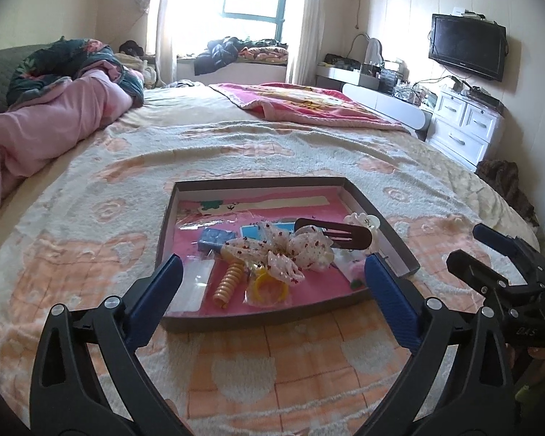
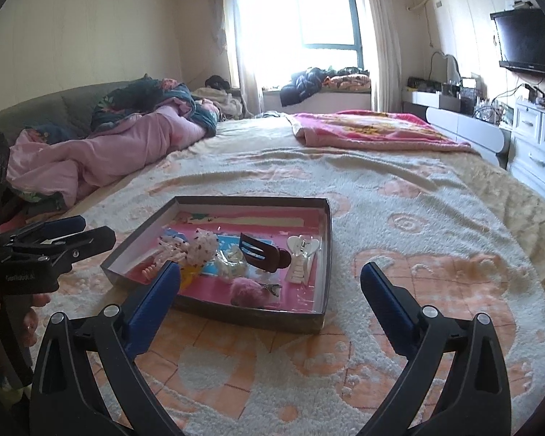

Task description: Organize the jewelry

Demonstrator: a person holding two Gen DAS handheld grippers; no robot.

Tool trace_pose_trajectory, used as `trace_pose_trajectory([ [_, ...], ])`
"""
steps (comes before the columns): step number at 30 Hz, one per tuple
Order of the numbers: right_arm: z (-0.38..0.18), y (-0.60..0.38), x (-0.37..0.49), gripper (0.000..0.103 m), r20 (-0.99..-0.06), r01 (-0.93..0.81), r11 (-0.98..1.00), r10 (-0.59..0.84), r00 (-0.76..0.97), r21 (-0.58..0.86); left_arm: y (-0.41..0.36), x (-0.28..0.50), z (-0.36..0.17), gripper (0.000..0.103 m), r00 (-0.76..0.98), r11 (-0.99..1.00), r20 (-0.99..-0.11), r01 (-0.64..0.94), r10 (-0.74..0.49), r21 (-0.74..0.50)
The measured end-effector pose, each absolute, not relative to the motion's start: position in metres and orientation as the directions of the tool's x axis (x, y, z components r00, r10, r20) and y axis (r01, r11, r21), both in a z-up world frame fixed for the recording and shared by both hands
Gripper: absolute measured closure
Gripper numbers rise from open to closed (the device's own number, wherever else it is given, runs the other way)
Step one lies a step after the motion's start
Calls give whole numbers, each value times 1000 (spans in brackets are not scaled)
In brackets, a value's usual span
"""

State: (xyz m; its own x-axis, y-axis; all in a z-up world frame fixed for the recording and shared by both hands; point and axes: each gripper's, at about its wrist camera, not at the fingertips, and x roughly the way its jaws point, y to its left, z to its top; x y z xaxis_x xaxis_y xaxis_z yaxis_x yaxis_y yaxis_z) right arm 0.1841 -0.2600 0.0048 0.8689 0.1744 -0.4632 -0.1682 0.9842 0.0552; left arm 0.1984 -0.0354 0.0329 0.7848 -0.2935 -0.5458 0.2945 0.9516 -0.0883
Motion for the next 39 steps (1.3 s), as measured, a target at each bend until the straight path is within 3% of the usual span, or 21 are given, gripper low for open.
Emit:
trace_pose_trajectory([
  [18,7,-255,139,6,-375,-160,986,163,913,40,-19,151,32,11,846,972,-481,219,-230,-81],
  [39,-16,-251,95,6,-252,-30,999,27,967,-12,-13,114,8,11,897,986,-409,157,-168,-61],
])
